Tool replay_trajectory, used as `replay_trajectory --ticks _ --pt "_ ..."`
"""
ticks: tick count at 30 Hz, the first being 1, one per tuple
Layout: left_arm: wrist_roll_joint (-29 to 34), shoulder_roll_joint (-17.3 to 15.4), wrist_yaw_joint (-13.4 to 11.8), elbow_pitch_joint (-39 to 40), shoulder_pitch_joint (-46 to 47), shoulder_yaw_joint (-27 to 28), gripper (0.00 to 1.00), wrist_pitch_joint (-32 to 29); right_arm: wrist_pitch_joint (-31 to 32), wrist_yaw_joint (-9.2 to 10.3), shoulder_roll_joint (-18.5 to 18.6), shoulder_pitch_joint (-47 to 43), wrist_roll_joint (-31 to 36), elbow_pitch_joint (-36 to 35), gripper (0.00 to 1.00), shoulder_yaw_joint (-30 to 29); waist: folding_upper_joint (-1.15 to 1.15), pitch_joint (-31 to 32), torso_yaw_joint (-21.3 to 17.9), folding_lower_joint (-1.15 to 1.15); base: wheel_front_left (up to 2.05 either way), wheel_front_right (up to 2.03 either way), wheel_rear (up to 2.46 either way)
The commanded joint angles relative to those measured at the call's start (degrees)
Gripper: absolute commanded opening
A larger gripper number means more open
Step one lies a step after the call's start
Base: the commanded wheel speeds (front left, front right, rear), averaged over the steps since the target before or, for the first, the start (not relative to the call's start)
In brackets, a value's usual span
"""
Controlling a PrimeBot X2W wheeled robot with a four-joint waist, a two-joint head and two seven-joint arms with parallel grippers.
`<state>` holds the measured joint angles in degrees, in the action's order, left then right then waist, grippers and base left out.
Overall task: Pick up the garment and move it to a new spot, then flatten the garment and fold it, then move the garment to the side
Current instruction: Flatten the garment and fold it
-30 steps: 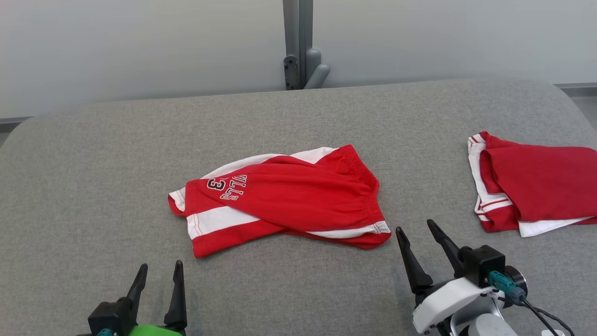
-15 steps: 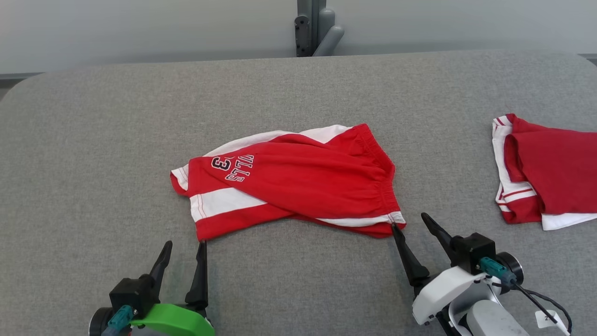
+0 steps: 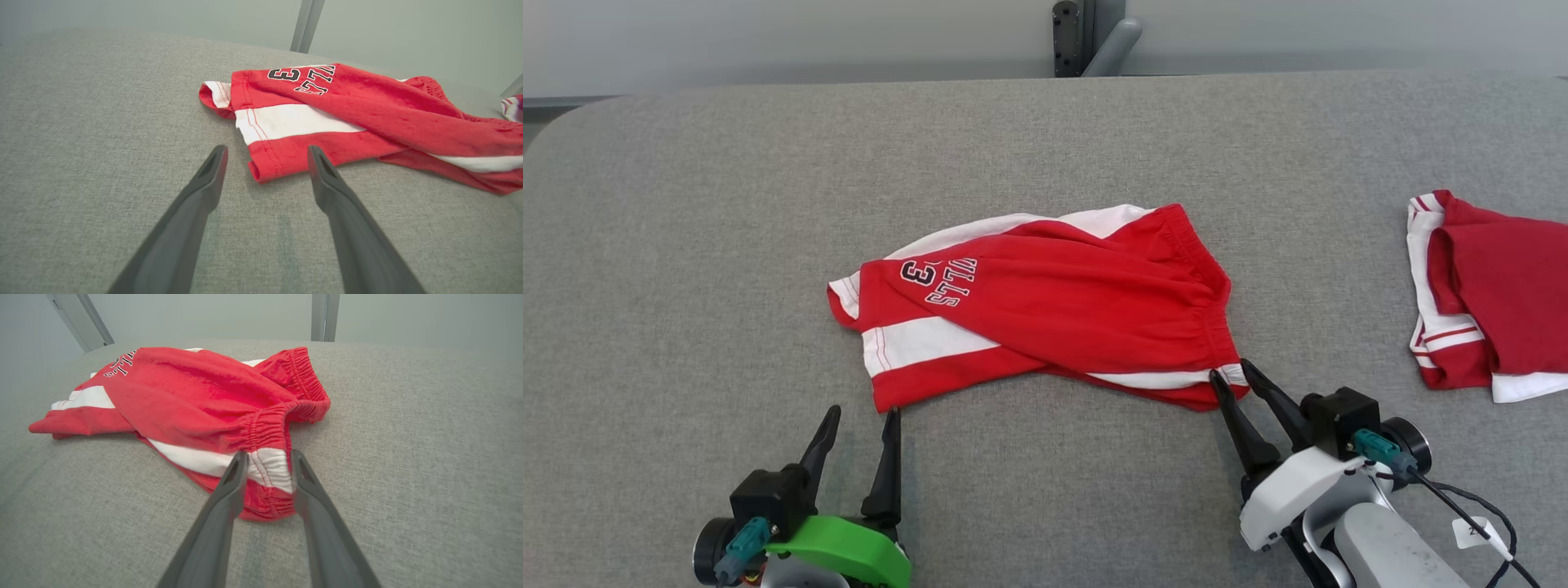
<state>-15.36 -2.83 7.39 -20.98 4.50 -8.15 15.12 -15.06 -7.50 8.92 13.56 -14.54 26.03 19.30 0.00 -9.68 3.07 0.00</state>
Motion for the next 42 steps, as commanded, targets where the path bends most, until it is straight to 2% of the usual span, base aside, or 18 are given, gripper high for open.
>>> replay_trajectory --ticks 1,2,5,7,8,9,18,30,42 --pt "-0.7 -0.16 0.18 -0.2 0.79 -0.24 1.0 0.0 -0.13 0.03 0.3 0.87 -0.51 0.78 0.48 0.22 0.0 -0.4 0.41 0.0 0.0 0.0 0.0" --pt "-0.8 -0.15 0.18 -0.1 0.8 -0.38 1.0 0.0 -0.13 0.03 0.37 1.15 -0.59 1.07 0.44 0.33 0.0 -0.52 0.52 0.0 0.0 0.0 0.0" --pt "-0.82 -0.16 0.18 -0.15 0.75 -0.45 1.0 0.0 -0.13 0.03 0.48 1.57 -0.63 1.68 0.43 0.59 0.0 -0.8 0.66 0.0 0.0 0.0 0.0" --pt "-0.79 -0.16 0.18 -0.16 0.85 -0.36 1.0 0.0 -0.13 0.03 0.55 1.97 -0.68 1.97 0.29 0.76 0.0 -1.07 0.71 0.0 0.0 0.0 0.0" --pt "-0.76 -0.16 0.18 -0.17 0.96 -0.29 1.0 0.0 -0.13 0.03 0.61 2.01 -0.75 2.1 0.06 0.86 0.0 -1.2 0.72 0.0 0.0 0.0 0.0" --pt "-0.72 -0.16 0.18 -0.2 1.06 -0.24 1.0 0.0 -0.13 0.03 0.73 2.0 -0.78 2.08 0.0 0.89 0.0 -1.3 0.7 0.0 0.0 0.0 0.0" --pt "-2.07 -0.25 0.18 -0.44 3.58 -0.71 1.0 0.0 -0.13 0.03 1.62 2.08 -1.42 -0.5 0.0 0.37 0.0 -2.72 -0.66 0.0 0.0 0.0 0.0" --pt "-9.82 -2.65 0.18 -6.96 9.89 -3.53 1.0 0.0 -0.13 0.03 1.49 2.89 -0.52 -2.53 0.0 0.08 0.0 -4.9 -2.78 0.0 0.0 0.0 0.0" --pt "-14.58 -1.31 0.19 -9.69 7.39 -4.24 1.0 0.0 -0.13 0.03 0.58 1.87 -0.15 -2.73 0.0 -1.2 0.0 -4.49 -2.12 0.0 0.0 0.0 0.0"
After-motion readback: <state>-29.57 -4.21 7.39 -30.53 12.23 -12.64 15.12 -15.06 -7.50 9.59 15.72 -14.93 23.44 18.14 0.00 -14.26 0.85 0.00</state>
